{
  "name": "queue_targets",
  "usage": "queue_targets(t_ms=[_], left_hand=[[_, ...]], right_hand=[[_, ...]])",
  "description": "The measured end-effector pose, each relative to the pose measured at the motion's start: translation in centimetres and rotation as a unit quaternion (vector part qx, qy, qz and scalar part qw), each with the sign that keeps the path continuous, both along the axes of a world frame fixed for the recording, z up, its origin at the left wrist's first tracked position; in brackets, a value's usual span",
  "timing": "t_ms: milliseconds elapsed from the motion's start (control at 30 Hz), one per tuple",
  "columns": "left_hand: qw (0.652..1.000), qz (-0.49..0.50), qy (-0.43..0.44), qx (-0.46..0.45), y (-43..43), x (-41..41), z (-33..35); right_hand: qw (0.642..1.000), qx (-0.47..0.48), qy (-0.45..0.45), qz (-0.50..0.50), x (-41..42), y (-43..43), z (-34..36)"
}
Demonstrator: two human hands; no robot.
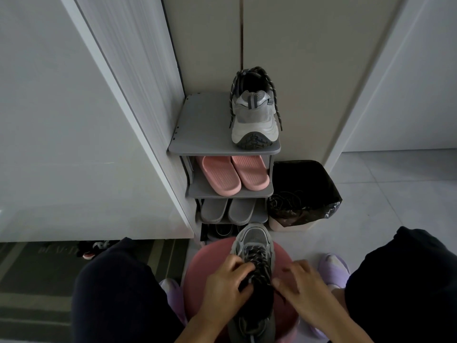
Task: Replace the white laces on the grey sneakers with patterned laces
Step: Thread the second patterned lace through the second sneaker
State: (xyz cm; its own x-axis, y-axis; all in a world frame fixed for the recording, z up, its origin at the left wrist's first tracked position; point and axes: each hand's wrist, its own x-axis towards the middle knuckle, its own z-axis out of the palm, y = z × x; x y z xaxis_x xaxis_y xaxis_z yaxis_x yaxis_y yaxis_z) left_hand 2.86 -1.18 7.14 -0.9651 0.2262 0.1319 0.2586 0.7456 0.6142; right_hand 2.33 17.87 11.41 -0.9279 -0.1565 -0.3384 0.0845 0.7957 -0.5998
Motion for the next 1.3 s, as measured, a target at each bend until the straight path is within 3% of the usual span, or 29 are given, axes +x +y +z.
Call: queue_targets(t_ms=[67, 133, 167, 233, 267, 300, 333, 367, 400, 500, 533, 567, 600, 667, 733, 800, 867, 900, 967, 1000, 1100, 1133, 1233, 1300], left_hand=[[0.999, -0.028, 0.012, -0.023, 0.1, -0.3, 0.4], [0.997, -0.047, 0.031, -0.058, 0.3, -0.7, 0.7], [0.995, -0.051, 0.045, -0.071, 0.5, -0.9, 0.9], [0.994, -0.053, 0.061, -0.072, 1.0, -1.2, 1.1], [0.994, -0.056, 0.064, -0.069, 1.3, -1.3, 1.2], [0.994, -0.06, 0.067, -0.068, 1.6, -1.2, 1.4], [0.993, -0.063, 0.068, -0.067, 1.7, -1.1, 1.4], [0.994, -0.064, 0.067, -0.064, 1.7, -0.9, 1.4], [0.994, -0.063, 0.063, -0.062, 1.7, -0.8, 1.4], [0.997, -0.044, 0.031, -0.051, 1.3, -0.3, 0.5], [0.998, -0.045, 0.013, -0.041, 1.0, 0.0, 0.0], [0.998, -0.054, -0.007, -0.026, 0.6, 0.3, -0.2], [0.998, -0.058, -0.021, -0.009, 0.2, 0.5, -0.2], [0.995, -0.025, -0.071, 0.069, -0.7, 1.0, 0.5], [0.97, 0.057, -0.149, 0.181, -1.3, 0.8, 1.3], [0.942, 0.159, -0.163, 0.245, -1.5, 0.0, 1.5], [0.928, 0.2, -0.19, 0.252, -1.3, -1.4, 1.8], [0.914, 0.208, -0.215, 0.274, -0.9, -2.3, 2.5], [0.888, 0.209, -0.234, 0.336, -0.3, -4.2, 3.5], [0.882, 0.221, -0.23, 0.346, 0.0, -5.1, 4.2], [0.862, 0.243, -0.221, 0.386, 0.5, -6.7, 5.0], [0.847, 0.251, -0.223, 0.411, 0.6, -6.9, 5.3], [0.826, 0.243, -0.213, 0.461, 0.8, -7.3, 5.6], [0.823, 0.24, -0.216, 0.467, 0.6, -7.6, 5.5]], right_hand=[[0.992, -0.089, 0.027, -0.081, 0.9, -0.6, 0.7], [0.961, -0.221, -0.127, -0.104, 1.2, -1.9, 1.3], [0.922, -0.302, -0.207, -0.126, 1.5, -2.5, 0.9], [0.797, -0.466, -0.299, -0.24, 1.4, -3.5, -0.2], [0.743, -0.532, -0.299, -0.273, 1.4, -4.1, -0.5], [0.655, -0.605, -0.309, -0.331, 1.1, -4.6, -1.4], [0.594, -0.661, -0.305, -0.342, 0.9, -4.8, -1.0], [0.603, -0.658, -0.306, -0.331, 1.0, -5.1, -1.1], [0.647, -0.624, -0.28, -0.336, 1.2, -5.3, -1.3], [0.635, -0.595, -0.263, -0.417, 1.5, -6.5, -2.5], [0.681, -0.563, -0.229, -0.409, 1.5, -6.7, -2.1], [0.687, -0.562, -0.262, -0.378, 1.2, -7.4, -2.4], [0.655, -0.597, -0.258, -0.386, 1.0, -7.5, -2.6], [0.511, -0.687, -0.319, -0.406, 0.5, -8.1, -2.5], [0.466, -0.707, -0.348, -0.403, 0.4, -8.2, -2.9], [0.505, -0.692, -0.327, -0.4, 0.5, -8.0, -3.0], [0.631, -0.619, -0.27, -0.383, 1.5, -7.7, -3.5], [0.713, -0.549, -0.238, -0.364, 1.9, -7.3, -3.9], [0.777, -0.523, -0.168, -0.306, 1.7, -7.6, -3.0], [0.751, -0.568, -0.164, -0.293, 1.7, -7.3, -2.7], [0.587, -0.723, -0.251, -0.264, 1.0, -7.3, -1.5], [0.582, -0.732, -0.258, -0.243, 0.9, -7.3, -0.9], [0.51, -0.783, -0.295, -0.2, 0.6, -7.1, 0.0], [0.509, -0.778, -0.285, -0.233, 0.7, -6.9, -0.4]])
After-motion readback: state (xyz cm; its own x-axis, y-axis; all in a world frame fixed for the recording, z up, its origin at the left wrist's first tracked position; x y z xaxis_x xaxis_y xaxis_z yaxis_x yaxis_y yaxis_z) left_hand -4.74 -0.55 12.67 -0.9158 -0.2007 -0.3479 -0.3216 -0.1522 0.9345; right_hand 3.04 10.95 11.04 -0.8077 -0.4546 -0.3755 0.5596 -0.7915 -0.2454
